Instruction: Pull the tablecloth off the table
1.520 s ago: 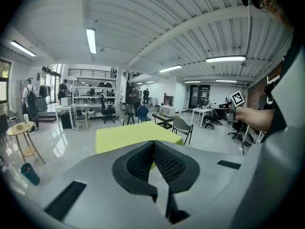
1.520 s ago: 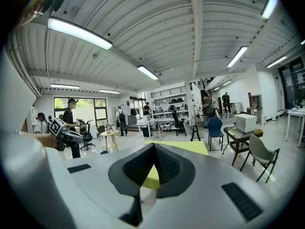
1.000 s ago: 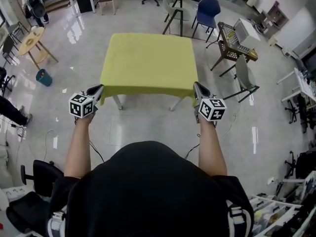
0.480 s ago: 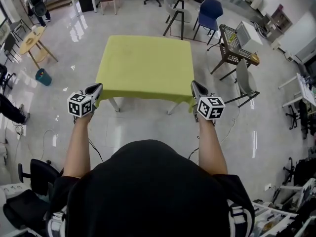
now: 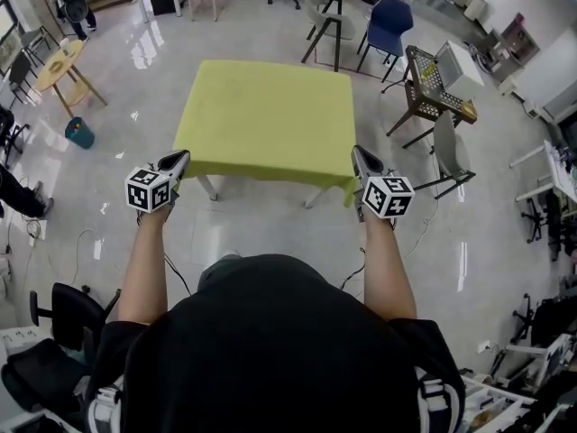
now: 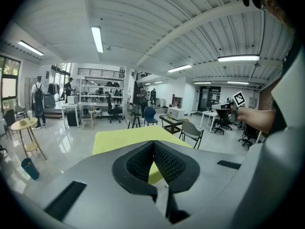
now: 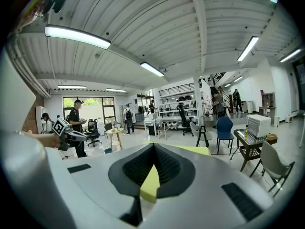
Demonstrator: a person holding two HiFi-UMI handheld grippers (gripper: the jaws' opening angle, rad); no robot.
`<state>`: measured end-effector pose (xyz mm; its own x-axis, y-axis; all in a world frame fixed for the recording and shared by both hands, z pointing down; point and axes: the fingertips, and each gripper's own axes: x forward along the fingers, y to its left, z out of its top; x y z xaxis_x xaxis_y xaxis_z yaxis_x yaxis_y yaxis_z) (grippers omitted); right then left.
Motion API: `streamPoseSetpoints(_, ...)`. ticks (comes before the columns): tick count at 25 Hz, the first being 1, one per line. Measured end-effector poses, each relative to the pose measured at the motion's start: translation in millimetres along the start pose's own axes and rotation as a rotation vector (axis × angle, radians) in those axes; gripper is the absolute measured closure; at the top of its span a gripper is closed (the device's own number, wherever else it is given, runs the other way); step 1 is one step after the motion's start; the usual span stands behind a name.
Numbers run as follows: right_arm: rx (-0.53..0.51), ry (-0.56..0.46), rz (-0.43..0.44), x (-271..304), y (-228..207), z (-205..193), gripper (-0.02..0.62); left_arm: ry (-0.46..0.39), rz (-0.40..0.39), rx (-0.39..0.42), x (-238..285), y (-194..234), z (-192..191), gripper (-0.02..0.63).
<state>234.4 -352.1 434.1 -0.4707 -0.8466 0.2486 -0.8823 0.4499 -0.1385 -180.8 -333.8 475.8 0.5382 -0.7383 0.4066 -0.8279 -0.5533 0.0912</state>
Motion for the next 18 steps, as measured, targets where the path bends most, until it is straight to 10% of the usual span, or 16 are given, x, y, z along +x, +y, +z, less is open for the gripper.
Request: streamPoseSetpoints(18,0.023,0.018,-0.039,89.1,-5.3,11.1,0.580,0.036,-0.029,-0.016,53.9,90.7,10.6,0.584)
